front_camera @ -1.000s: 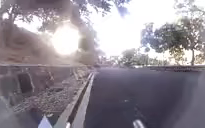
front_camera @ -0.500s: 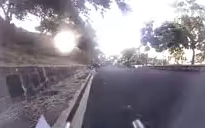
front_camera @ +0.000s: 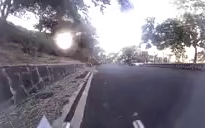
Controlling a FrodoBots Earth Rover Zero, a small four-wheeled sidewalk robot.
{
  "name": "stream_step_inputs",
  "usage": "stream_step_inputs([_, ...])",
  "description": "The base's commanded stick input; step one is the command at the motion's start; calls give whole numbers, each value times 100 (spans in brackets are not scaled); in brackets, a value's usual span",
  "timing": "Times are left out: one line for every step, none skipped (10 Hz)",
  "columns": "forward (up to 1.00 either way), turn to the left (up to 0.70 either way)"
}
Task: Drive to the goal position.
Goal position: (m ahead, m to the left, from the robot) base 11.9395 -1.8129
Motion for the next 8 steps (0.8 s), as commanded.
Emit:
stream_step_inputs([50,0])
stream_step_inputs([50,0])
stream_step_inputs([50,0])
stream_step_inputs([50,-33])
stream_step_inputs([50,-43])
stream_step_inputs([50,-30])
stream_step_inputs([50,0])
stream_step_inputs([50,0])
